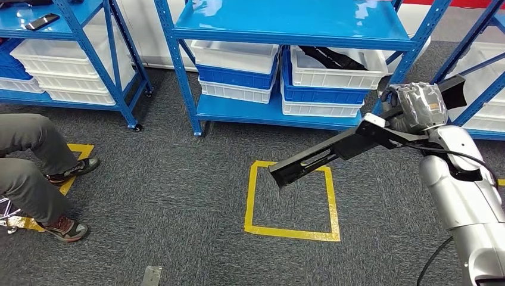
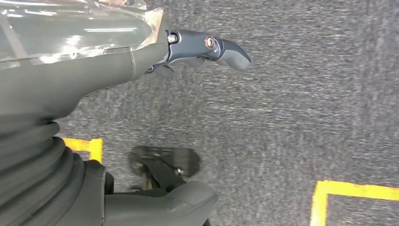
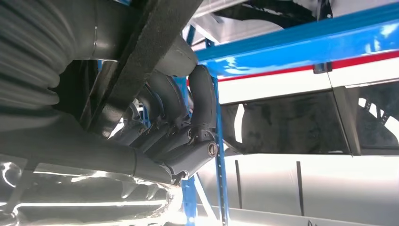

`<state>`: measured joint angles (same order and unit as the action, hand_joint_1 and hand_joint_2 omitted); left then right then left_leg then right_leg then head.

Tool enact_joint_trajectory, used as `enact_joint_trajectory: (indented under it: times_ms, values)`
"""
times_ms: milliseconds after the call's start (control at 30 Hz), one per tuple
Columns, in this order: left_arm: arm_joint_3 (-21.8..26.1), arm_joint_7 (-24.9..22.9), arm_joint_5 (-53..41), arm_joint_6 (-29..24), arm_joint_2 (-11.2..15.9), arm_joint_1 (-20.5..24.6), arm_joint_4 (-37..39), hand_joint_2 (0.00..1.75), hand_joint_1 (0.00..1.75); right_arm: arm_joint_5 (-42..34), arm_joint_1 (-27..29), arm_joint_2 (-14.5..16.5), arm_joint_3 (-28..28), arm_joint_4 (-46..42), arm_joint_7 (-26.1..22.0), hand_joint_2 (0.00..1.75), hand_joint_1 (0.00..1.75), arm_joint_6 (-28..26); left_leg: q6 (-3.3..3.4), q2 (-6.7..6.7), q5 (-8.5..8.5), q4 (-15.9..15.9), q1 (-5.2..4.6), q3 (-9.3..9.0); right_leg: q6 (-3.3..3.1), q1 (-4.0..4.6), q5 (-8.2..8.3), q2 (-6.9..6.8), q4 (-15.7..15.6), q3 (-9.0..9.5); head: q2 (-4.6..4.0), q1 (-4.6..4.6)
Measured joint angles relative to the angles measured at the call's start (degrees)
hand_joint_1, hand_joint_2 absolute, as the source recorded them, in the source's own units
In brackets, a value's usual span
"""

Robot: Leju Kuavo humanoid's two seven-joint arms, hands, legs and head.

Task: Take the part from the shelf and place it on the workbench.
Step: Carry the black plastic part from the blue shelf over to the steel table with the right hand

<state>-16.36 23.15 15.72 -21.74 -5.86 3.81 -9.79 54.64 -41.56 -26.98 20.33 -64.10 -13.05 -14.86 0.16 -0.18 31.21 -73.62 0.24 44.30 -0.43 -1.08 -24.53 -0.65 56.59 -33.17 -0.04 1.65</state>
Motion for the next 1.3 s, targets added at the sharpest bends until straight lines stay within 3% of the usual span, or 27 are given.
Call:
enact_joint_trajectory:
  times_ms: [33,67,133,200,233,367,500,667,1167,1300]
  values:
    - [-0.01,0.08,0.0,-0.01,0.02,-0.01,0.0,1.75,0.0,0.0,0.2,0.0,-0.01,0.01,0.01,1.75,1.52,0.0,-0.35,0.02,-0.66,-1.57,0.37,-0.35,0.25,-0.11,0.57,0.02,0.03,-0.84,0.0,0.01]
    - [-0.01,0.16,0.0,-0.02,0.03,-0.01,0.0,1.75,0.0,0.0,0.42,0.0,-0.02,0.01,0.03,1.75,1.52,0.0,-0.63,0.03,-2.15,-1.02,0.7,-1.83,0.59,-0.27,1.17,0.04,0.06,-1.61,0.0,0.02]
    - [-0.01,0.25,0.0,-0.03,0.05,0.03,0.0,1.75,0.0,0.0,0.68,-0.02,-0.15,-0.07,0.13,1.75,1.52,0.0,-0.83,0.02,-3.89,5.73,1.1,-8.02,1.44,-0.49,2.13,0.04,0.21,-2.69,0.0,0.07]
    - [0.0,0.26,-0.01,-0.1,0.1,0.15,0.0,1.75,0.0,0.0,0.59,-0.1,-0.4,-0.2,0.21,1.75,1.52,0.01,-0.43,-0.04,-2.79,13.13,1.01,-13.48,2.39,-0.44,2.89,-0.05,0.45,-3.28,0.0,0.05]
    - [0.0,0.25,0.0,-0.21,0.11,0.18,0.0,1.75,0.0,0.04,0.49,-0.14,-0.5,-0.26,0.22,1.75,1.52,0.05,-0.1,-0.05,-2.19,15.01,0.87,-14.58,2.67,-0.18,3.07,-0.11,0.57,-3.57,0.0,0.02]
    - [0.03,0.28,0.31,-0.83,0.14,0.06,0.0,1.75,0.0,0.37,0.25,0.04,-0.55,-0.25,0.11,1.75,1.52,0.4,1.3,0.02,-2.4,15.87,-0.16,-13.98,2.86,-0.06,3.97,-0.19,0.13,-4.12,0.0,0.01]
    - [0.08,0.31,0.43,-0.98,0.15,0.06,0.0,1.75,0.0,0.51,-0.14,0.33,-0.55,-0.25,-0.02,1.75,1.52,0.46,2.19,0.03,-3.32,15.83,-0.61,-13.23,3.8,-0.45,5.44,-0.19,-0.75,-4.34,0.0,0.0]
    - [0.23,0.47,0.49,-1.16,0.17,0.06,0.0,1.75,0.0,0.64,-0.56,0.71,-0.52,-0.24,-0.04,1.75,1.52,0.46,2.47,0.0,-3.71,15.78,-0.78,-12.86,4.29,-0.64,6.03,-0.19,-1.04,-4.52,0.0,0.0]
    - [0.54,0.66,0.5,-1.74,0.46,0.21,0.0,1.75,0.0,0.0,-0.76,1.51,-0.58,-0.25,0.36,1.75,1.52,0.48,2.43,0.03,-3.75,15.77,-0.77,-12.65,4.35,-0.6,6.07,-0.18,-0.96,-4.82,0.0,0.03]
    - [0.54,0.67,0.49,-1.81,0.52,0.25,0.0,1.75,0.0,-1.39,-0.74,1.85,-1.11,-0.4,0.42,1.75,1.52,0.56,3.35,0.15,-4.76,16.48,-0.66,-12.79,5.18,-1.01,6.56,-0.06,-1.36,-4.9,0.0,0.05]
